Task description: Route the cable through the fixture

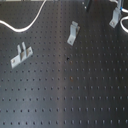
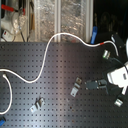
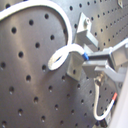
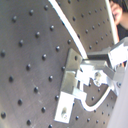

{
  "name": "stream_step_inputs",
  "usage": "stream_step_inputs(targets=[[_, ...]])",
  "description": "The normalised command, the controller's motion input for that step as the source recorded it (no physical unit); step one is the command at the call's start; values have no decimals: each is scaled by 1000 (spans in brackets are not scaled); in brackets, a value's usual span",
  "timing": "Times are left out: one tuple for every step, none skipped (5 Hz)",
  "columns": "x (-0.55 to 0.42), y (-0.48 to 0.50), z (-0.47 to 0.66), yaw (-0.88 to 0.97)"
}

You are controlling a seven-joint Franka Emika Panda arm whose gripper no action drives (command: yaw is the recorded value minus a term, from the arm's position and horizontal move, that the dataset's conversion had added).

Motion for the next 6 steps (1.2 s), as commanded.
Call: stream_step_inputs(targets=[[-44, 127, 0, 554], [-161, 249, -34, 343], [-236, 235, -2, 146], [-362, 166, 102, 6], [-402, 63, 104, -154], [2, -11, 17, -157]])
